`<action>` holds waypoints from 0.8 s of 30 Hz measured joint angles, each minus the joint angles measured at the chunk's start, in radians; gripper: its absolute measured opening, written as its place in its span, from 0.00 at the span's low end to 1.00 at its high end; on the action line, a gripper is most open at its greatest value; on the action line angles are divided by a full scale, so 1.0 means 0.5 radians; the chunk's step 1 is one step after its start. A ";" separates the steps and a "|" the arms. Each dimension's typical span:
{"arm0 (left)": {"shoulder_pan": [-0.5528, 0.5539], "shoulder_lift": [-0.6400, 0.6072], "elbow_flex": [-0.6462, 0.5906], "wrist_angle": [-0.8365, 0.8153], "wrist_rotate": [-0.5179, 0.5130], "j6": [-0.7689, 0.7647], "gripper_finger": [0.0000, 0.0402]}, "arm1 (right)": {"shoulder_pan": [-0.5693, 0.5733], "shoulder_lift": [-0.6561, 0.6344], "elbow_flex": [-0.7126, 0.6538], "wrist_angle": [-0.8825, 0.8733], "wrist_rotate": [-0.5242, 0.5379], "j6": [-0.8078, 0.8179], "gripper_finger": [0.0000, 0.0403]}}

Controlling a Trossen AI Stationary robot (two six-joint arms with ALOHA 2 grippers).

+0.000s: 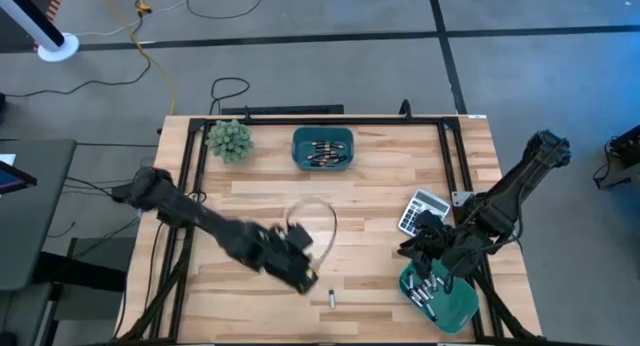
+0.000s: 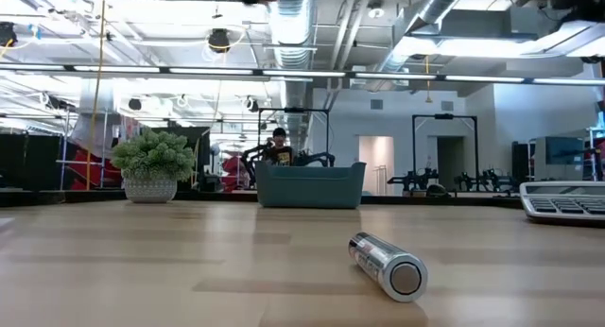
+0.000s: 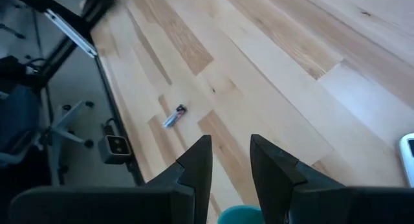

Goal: Sort batteries
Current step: Put the black battery into the blue bin

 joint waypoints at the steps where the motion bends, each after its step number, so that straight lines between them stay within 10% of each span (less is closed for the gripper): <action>1: 0.031 -0.063 0.000 -0.038 -0.008 0.080 0.09 | -0.001 0.022 0.000 -0.001 0.000 0.000 0.30; 10: 0.556 -0.560 -0.417 -0.029 0.205 0.835 0.09 | 0.000 0.253 0.000 0.090 0.000 0.002 0.30; 16: 1.141 -0.792 -0.825 0.361 0.761 1.353 0.09 | -0.041 0.408 0.001 0.389 -0.001 0.004 0.30; 24: 1.734 -0.598 -0.845 0.412 1.103 2.055 0.09 | -0.242 0.631 0.001 0.942 -0.002 0.004 0.30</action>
